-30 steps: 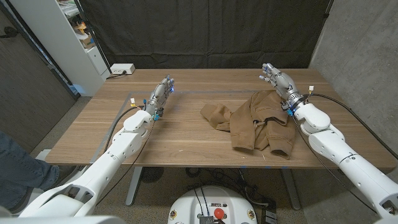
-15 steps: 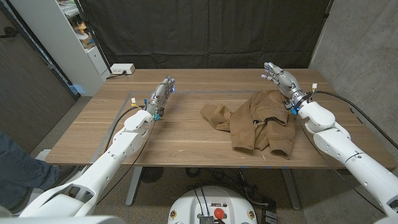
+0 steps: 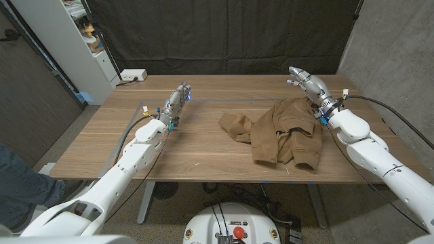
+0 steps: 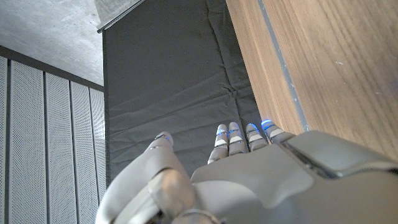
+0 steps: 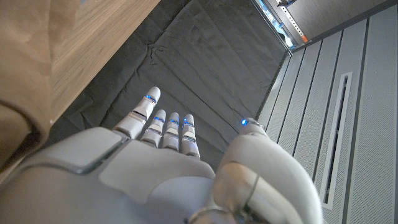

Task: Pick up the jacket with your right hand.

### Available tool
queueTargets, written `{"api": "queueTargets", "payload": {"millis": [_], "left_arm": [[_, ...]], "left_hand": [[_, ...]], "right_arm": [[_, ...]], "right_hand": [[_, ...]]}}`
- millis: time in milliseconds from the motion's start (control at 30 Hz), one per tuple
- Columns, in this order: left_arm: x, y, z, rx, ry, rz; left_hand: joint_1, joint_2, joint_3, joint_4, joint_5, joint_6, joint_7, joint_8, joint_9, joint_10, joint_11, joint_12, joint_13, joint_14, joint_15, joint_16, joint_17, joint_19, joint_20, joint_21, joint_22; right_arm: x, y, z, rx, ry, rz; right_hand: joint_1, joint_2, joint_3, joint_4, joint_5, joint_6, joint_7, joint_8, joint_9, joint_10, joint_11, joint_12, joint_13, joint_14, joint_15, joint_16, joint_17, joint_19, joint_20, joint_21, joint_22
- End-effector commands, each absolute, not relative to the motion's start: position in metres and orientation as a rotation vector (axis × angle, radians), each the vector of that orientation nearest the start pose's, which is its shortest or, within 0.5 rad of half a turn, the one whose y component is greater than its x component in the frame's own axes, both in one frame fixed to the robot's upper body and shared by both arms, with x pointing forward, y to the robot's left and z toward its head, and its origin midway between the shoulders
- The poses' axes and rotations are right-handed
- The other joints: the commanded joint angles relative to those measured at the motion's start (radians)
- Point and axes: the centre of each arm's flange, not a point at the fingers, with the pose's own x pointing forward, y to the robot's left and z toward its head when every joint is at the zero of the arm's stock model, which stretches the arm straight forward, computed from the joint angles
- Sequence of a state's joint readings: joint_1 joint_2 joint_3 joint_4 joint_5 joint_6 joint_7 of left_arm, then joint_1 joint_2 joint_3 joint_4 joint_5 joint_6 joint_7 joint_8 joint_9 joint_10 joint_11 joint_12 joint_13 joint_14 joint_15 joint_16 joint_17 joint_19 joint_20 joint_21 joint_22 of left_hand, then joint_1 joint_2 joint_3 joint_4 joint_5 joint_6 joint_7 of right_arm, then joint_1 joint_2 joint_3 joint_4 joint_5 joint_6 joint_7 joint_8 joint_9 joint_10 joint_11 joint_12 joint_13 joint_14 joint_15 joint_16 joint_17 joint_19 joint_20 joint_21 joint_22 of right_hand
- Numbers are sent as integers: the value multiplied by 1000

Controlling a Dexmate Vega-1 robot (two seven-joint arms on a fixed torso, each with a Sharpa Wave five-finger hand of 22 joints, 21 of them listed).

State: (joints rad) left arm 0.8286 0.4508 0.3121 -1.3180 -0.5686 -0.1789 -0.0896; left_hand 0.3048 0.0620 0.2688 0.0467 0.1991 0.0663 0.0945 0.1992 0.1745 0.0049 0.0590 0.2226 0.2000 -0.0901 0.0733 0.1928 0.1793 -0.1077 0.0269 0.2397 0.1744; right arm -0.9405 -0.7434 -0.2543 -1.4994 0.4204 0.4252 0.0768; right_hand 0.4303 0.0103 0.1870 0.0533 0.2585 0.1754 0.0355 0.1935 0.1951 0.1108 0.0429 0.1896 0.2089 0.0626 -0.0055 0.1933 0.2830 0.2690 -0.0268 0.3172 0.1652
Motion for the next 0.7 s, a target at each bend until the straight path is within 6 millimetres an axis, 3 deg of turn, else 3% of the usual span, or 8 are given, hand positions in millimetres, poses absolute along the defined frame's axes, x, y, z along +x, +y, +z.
{"api": "queueTargets", "payload": {"millis": [33, 700], "left_arm": [[659, 270, -22, -5, -544, -261], [651, 274, -19, -2, -557, -249]], "left_hand": [[11, 0, -1, -6, -3, 9, 2, -3, 5, 9, 1, 4, -1, 0, -5, -3, 1, 4, 4, -4, 4], [12, 2, -1, -10, -5, 11, 1, -5, 5, 10, 2, 3, -2, 0, -5, -4, 2, 6, 4, -8, 4]], "right_arm": [[573, -343, 35, -460, -853, 197], [561, -344, 35, -570, -879, 174]], "right_hand": [[15, -4, 1, -11, 5, 0, -4, 6, 2, 10, -3, 7, 1, 5, -1, 6, -2, 0, -1, -5, 3], [36, -10, 2, -29, 8, 1, -11, 6, 0, 13, -11, 8, -5, 2, -7, 5, -15, -3, -4, -22, 3]]}}
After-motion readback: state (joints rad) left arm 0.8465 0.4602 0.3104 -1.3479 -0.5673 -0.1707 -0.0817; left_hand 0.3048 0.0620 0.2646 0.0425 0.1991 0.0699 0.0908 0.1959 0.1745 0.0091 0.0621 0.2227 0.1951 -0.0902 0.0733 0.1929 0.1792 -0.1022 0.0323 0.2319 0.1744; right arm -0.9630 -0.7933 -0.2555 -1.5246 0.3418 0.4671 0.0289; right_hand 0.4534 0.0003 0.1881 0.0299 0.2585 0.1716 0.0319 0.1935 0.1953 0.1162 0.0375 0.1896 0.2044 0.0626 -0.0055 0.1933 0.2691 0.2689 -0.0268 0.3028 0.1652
